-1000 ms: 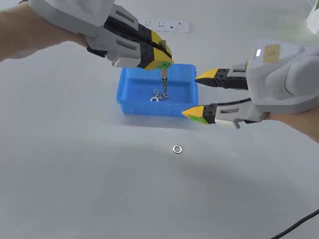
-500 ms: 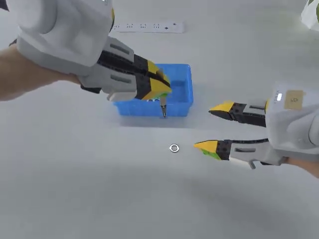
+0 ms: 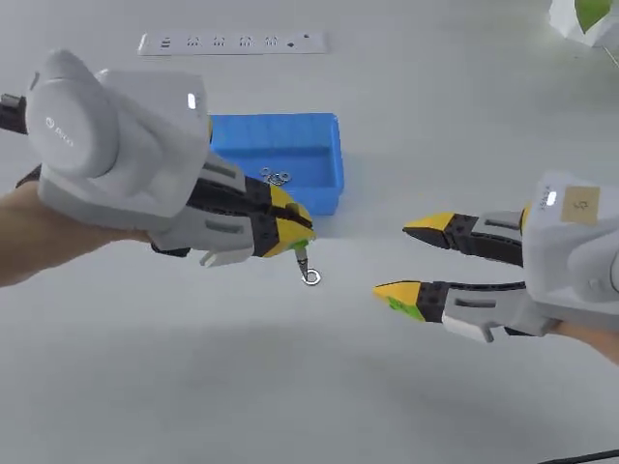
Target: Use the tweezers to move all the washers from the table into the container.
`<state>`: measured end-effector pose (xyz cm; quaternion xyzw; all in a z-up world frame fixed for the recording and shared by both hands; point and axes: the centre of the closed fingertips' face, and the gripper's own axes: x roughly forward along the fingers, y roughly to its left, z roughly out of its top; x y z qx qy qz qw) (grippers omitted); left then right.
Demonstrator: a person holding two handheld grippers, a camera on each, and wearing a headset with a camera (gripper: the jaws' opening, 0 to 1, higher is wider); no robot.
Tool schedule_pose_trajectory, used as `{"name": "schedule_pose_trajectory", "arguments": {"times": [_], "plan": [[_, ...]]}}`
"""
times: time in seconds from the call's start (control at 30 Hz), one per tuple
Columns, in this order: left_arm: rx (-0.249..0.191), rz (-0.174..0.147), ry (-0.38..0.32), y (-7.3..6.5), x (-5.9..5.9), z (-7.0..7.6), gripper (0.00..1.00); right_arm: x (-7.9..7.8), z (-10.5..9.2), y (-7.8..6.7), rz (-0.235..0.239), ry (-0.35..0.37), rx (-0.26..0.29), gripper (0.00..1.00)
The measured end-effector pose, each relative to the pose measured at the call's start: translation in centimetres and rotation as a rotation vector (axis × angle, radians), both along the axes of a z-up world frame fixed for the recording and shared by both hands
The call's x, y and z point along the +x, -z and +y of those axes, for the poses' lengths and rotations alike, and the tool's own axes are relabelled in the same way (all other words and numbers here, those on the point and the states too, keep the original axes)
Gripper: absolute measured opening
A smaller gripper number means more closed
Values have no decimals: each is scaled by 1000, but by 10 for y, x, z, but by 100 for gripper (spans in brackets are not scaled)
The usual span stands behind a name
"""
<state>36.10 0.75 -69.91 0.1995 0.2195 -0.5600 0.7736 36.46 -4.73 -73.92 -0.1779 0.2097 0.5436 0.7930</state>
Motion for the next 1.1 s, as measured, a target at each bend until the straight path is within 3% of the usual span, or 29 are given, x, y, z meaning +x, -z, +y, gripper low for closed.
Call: {"name": "schedule_pose_trajectory", "arguments": {"times": [0.63, 0.83, 1.1], "plan": [[13, 16, 9, 14, 4, -7, 8, -10, -6, 11, 53, 6, -6, 42], [17, 15, 9, 16, 5, -6, 8, -15, -3, 15, 90, -18, 0, 51], [35, 11, 20, 20, 4, -6, 8, -18, 1, 17, 105, -44, -6, 58]]}}
